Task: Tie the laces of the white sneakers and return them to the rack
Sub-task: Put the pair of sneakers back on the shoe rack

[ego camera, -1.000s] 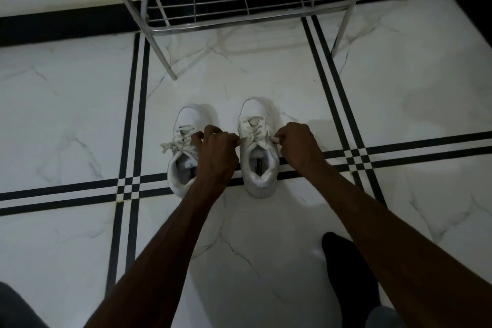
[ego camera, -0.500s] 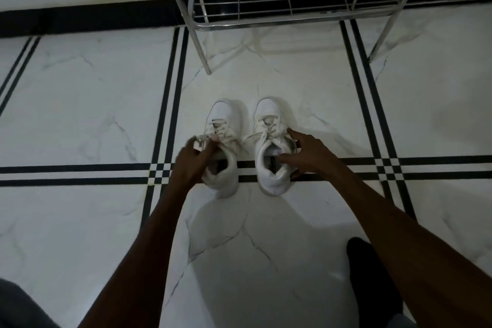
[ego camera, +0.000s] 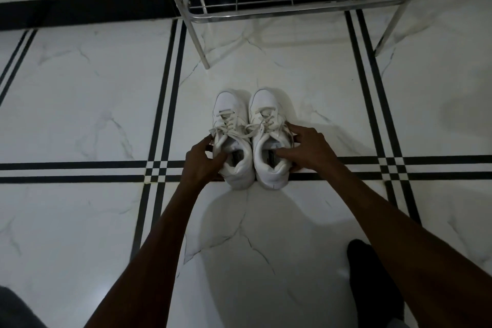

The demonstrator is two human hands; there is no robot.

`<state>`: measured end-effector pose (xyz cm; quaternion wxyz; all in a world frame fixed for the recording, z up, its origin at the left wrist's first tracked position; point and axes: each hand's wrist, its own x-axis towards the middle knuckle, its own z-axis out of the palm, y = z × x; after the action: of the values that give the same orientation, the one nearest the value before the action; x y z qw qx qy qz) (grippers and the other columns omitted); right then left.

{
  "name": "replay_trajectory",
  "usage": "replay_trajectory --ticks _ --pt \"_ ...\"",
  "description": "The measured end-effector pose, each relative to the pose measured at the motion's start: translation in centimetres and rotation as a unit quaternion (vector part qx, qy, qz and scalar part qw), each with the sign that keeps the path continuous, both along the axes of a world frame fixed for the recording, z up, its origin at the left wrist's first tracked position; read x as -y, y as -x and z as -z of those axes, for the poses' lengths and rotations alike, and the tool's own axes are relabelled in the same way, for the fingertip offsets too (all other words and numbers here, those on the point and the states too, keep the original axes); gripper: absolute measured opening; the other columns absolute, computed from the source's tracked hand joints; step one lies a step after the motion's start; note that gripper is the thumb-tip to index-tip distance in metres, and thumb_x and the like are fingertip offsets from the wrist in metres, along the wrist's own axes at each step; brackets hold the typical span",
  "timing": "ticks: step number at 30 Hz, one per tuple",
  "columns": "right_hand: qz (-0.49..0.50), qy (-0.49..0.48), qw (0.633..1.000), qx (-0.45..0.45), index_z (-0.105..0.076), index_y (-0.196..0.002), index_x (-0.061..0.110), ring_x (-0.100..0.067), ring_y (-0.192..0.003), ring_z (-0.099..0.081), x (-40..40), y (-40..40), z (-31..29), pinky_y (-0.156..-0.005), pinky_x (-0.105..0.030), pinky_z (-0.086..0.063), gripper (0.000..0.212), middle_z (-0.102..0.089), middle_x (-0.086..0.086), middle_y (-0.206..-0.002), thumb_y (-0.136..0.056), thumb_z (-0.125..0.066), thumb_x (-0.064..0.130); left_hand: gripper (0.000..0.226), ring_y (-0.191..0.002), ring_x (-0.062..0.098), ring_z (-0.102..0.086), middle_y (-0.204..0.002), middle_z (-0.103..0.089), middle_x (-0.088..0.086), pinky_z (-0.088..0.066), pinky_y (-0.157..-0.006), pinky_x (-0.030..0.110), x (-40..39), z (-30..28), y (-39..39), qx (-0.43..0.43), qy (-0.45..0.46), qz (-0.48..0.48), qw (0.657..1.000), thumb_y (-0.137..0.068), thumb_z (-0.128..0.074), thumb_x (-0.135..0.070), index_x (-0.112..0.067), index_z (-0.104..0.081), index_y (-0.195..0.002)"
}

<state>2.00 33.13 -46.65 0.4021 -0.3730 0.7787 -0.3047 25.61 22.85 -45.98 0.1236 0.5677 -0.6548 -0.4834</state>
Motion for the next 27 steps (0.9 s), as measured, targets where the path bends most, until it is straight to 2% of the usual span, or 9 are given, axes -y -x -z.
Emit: replay_trajectory --ticks 2,3,6,11,14,17,20,24,27 --pt "0.009 0.006 1.0 0.005 -0.048 -0.145 0.03 -0.017 -0.107 -0.067 -0.1 0.9 0.1 -0.064 -0.017 -0.054 0.084 -0.069 -0.003 -0.123 -0.069 -0.085 0.035 0.049 -0.081 0.023 -0.075 -0.106 -0.072 0.004 -0.064 -0.071 0.046 -0.2 -0.2 1.0 0.006 0.029 0.007 1.0 -0.082 -0.072 -0.034 -0.026 -0.064 -0.129" --pt "0.014 0.009 1.0 0.012 -0.046 -0.146 0.03 -0.018 -0.11 -0.066 0.0 1.3 0.1 -0.067 -0.021 -0.056 0.087 -0.067 -0.003 -0.128 -0.069 -0.085 0.035 0.046 -0.078 0.023 -0.074 -0.105 -0.072 0.004 -0.064 -0.069 0.043 -0.3 -0.4 1.5 0.009 0.044 0.005 0.999 -0.085 -0.072 -0.028 -0.025 -0.064 -0.13" --pt "0.023 0.014 1.0 0.014 -0.044 -0.147 0.032 -0.019 -0.119 -0.063 0.1 2.6 -1.1 -0.092 -0.04 -0.059 0.091 -0.064 -0.007 -0.135 -0.066 -0.086 0.038 0.044 -0.073 0.023 -0.075 -0.099 -0.07 0.0 -0.064 -0.062 0.038 -0.3 -1.6 3.0 0.003 0.062 -0.002 0.998 -0.09 -0.069 -0.018 -0.025 -0.062 -0.133" --pt "0.031 0.031 0.998 0.035 -0.045 -0.147 0.03 -0.014 -0.122 -0.061 -0.2 4.4 -6.5 -0.091 -0.029 -0.056 0.085 -0.064 -0.002 -0.134 -0.072 -0.085 0.032 0.05 -0.075 0.025 -0.075 -0.11 -0.068 0.006 -0.064 -0.06 0.045 -0.3 -6.6 4.7 -0.012 0.053 -0.012 0.998 -0.091 -0.068 -0.018 -0.021 -0.056 -0.14" --pt "0.04 0.031 0.997 0.053 -0.044 -0.147 0.031 -0.014 -0.125 -0.059 -0.8 5.4 -11.8 -0.099 -0.038 -0.055 0.089 -0.063 -0.001 -0.137 -0.068 -0.085 0.039 0.055 -0.074 0.021 -0.075 -0.114 -0.066 0.007 -0.064 -0.057 0.043 -0.3 -11.7 5.8 -0.016 0.049 -0.001 0.999 -0.092 -0.068 -0.021 -0.018 -0.053 -0.144" --pt "0.057 0.023 0.995 0.075 -0.044 -0.145 0.037 -0.018 -0.119 -0.064 -1.0 6.7 -18.8 -0.093 -0.048 -0.058 0.095 -0.064 0.0 -0.136 -0.06 -0.083 0.047 0.057 -0.083 0.022 -0.074 -0.116 -0.066 0.005 -0.064 -0.066 0.043 -0.1 -18.8 7.2 -0.009 0.05 0.0 0.999 -0.089 -0.066 -0.026 -0.02 -0.054 -0.144" --pt "0.058 0.027 0.995 0.081 -0.045 -0.144 0.037 -0.018 -0.116 -0.066 -1.4 7.7 -24.8 -0.087 -0.051 -0.06 0.09 -0.064 0.001 -0.134 -0.064 -0.084 0.037 0.061 -0.094 0.024 -0.073 -0.119 -0.067 0.005 -0.064 -0.074 0.046 -0.4 -24.7 8.4 -0.01 0.038 -0.005 0.999 -0.087 -0.066 -0.031 -0.022 -0.052 -0.146" --pt "0.06 0.023 0.994 0.087 -0.045 -0.146 0.032 -0.018 -0.112 -0.068 -1.7 9.3 -33.8 -0.087 -0.045 -0.06 0.082 -0.065 0.008 -0.128 -0.074 -0.082 0.018 0.056 -0.098 0.022 -0.072 -0.121 -0.068 0.0 -0.064 -0.078 0.043 -1.0 -33.5 10.1 -0.016 0.031 -0.022 0.999 -0.091 -0.066 -0.022 -0.022 -0.053 -0.146" --pt "0.046 0.017 0.995 0.084 -0.044 -0.145 0.038 -0.015 -0.099 -0.071 -1.3 10.4 -38.5 -0.078 -0.043 -0.063 0.078 -0.065 0.012 -0.122 -0.078 -0.078 0.017 0.053 -0.082 0.004 -0.072 -0.113 -0.068 -0.012 -0.061 -0.07 0.024 -0.8 -38.3 11.4 -0.023 0.022 -0.035 0.999 -0.092 -0.066 -0.012 -0.024 -0.056 -0.142"
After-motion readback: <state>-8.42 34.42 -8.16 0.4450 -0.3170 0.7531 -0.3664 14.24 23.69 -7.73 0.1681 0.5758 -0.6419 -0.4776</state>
